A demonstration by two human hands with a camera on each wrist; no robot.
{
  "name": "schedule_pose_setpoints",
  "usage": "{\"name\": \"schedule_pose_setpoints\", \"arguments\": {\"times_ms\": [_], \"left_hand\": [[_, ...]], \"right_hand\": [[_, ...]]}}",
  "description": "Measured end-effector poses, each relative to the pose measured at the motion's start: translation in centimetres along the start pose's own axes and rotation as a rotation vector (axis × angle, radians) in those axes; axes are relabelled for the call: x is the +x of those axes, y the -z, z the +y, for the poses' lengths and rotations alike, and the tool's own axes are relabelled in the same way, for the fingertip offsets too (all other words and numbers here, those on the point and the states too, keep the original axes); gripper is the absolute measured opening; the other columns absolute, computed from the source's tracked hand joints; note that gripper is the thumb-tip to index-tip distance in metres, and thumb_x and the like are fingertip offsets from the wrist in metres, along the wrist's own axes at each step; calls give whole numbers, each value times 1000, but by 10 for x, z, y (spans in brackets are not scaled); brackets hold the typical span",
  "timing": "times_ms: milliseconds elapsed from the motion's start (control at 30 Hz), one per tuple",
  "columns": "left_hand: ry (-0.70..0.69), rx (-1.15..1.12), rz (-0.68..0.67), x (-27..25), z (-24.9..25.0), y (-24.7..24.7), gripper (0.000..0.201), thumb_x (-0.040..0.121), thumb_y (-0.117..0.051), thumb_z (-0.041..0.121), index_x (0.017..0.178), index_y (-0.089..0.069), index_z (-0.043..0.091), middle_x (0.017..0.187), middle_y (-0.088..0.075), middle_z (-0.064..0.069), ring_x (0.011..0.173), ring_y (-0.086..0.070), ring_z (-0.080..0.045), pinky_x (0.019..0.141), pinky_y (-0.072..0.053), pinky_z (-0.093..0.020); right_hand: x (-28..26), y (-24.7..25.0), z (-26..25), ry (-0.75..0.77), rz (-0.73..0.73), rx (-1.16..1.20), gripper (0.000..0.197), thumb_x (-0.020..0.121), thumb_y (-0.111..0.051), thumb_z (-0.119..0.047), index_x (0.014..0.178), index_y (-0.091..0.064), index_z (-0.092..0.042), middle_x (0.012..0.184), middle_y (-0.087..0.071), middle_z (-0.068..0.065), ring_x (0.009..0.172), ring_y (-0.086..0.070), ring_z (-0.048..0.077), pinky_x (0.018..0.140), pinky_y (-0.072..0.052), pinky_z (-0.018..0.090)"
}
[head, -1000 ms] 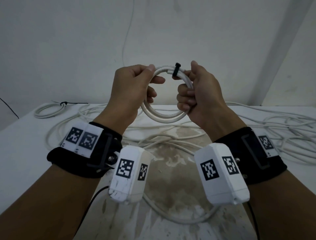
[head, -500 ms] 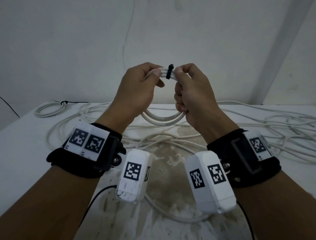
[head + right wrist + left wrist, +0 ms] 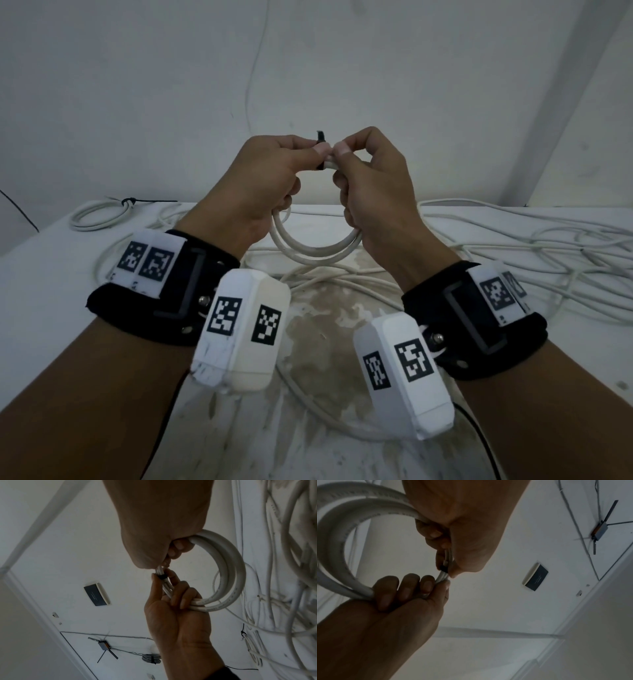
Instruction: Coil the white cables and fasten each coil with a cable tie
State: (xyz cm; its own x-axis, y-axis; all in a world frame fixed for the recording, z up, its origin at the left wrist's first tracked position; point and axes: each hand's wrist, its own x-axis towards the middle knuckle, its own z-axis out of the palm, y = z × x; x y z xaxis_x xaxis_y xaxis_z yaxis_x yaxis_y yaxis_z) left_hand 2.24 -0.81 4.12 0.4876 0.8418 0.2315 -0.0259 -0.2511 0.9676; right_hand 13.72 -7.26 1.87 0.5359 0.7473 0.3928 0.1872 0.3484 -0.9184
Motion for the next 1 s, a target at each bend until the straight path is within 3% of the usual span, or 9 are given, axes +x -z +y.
{"name": "schedule_pose_setpoints", "arguments": {"times_ms": [133, 500, 667, 800, 900, 1000], "left_hand": [[33, -78, 3, 1, 0, 0, 17, 96, -62, 19, 100, -73, 6, 89, -64, -4, 43, -32, -5, 41, -26, -18], [-35, 17, 58, 1, -1, -1, 14, 90, -71, 24, 97, -78, 14, 98, -72, -16, 42, -30, -6, 42, -25, -20], [-1, -41, 47, 1, -1, 0, 21, 96, -62, 25, 98, -76, 10, 92, -69, -10, 43, -27, -7, 40, -23, -18], [-16, 7, 35, 1, -1, 1, 19, 97, -60, 23, 100, -78, 16, 103, -75, -11, 43, -27, -6, 39, -24, -17], [-58, 70, 44, 2, -2, 0, 17, 96, -63, 26, 99, -78, 19, 98, -76, -7, 42, -32, -4, 43, -27, -17], [-126, 127, 74, 1, -4, -1, 17, 94, -66, 26, 99, -77, 15, 86, -75, -1, 42, -48, 4, 46, -32, -11]], "right_hand": [[3, 3, -1, -58, 40, 36, 16, 102, -49, -21, 86, -52, -19, 64, -50, 1, 43, -36, 7, 41, -27, 21], [-1, -1, -1, -163, -15, 128, 16, 106, -40, -21, 96, -51, -14, 60, -52, 1, 39, -33, 9, 39, -25, 21], [2, -2, 1, -158, 13, 111, 16, 105, -43, -22, 92, -50, -15, 58, -46, -3, 40, -31, 7, 39, -24, 20], [3, -3, 4, -137, 15, 86, 16, 105, -44, -23, 92, -51, -15, 59, -47, -2, 41, -32, 6, 39, -26, 21], [3, -3, 5, -127, 24, 87, 17, 105, -45, -24, 91, -51, -17, 60, -47, -2, 40, -33, 6, 40, -26, 20], [2, -3, 5, -120, 16, 90, 16, 105, -45, -24, 92, -51, -16, 61, -48, -2, 41, -33, 6, 40, -27, 20]]}}
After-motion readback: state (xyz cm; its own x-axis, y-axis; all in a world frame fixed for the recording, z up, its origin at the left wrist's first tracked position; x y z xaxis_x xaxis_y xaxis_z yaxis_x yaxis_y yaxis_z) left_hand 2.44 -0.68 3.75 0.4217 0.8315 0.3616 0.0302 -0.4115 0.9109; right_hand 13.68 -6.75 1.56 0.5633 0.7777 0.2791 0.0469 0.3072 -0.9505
